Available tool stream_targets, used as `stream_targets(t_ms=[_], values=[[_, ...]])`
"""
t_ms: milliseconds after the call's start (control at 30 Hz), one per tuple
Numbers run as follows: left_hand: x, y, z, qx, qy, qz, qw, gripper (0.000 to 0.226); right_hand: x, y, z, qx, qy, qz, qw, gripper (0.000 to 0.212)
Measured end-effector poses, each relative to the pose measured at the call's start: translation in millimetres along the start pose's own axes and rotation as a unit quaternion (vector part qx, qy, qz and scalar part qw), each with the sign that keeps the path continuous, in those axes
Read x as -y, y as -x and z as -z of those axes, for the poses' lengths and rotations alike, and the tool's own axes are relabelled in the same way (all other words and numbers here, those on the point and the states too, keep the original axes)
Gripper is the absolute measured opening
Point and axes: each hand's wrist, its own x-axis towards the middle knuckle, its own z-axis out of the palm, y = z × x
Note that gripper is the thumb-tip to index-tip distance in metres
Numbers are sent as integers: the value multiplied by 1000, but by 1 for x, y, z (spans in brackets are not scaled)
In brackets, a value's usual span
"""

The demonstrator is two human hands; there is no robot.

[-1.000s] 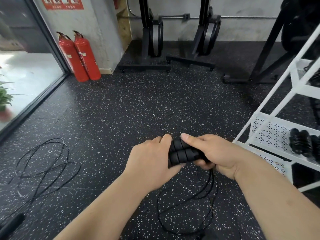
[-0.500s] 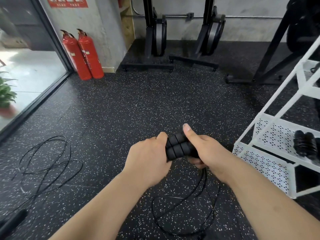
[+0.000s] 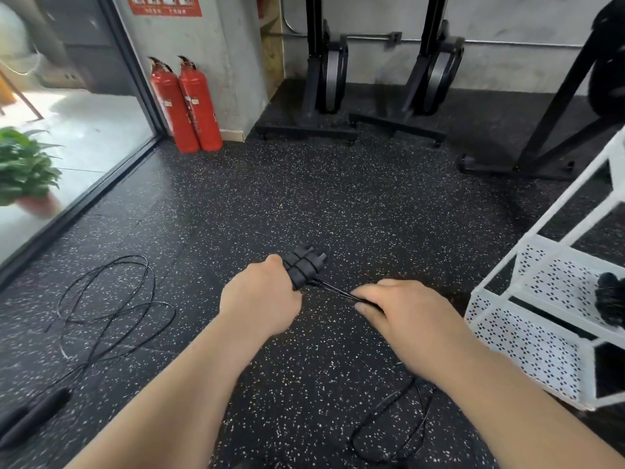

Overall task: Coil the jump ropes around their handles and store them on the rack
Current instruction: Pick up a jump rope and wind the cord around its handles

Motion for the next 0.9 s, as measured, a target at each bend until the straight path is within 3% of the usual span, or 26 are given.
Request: stream_targets(t_ms=[167,333,500,667,800,900], values=[[0,1,-7,41,-43,0,998,23,20,2,16,-31,111,55,992,41],[-14,18,-22,46,-115,-57,991,30,17,0,22,-87,99,65,989,37],[-37,41,-44,72,-156,-161,972,32,-7,-6,25,-76,-15,21,997,26],[-50,56,-37,90,-164,-292,938,35,-36,-10,24,20,-117,-36,992,18],[-50,60,-21,49,-133,-375,916,39,-52,-8,30,85,-209,-55,973,20],[-46,58,-11,18,-84,-391,916,40,-56,-6,34,107,-282,-60,952,27]])
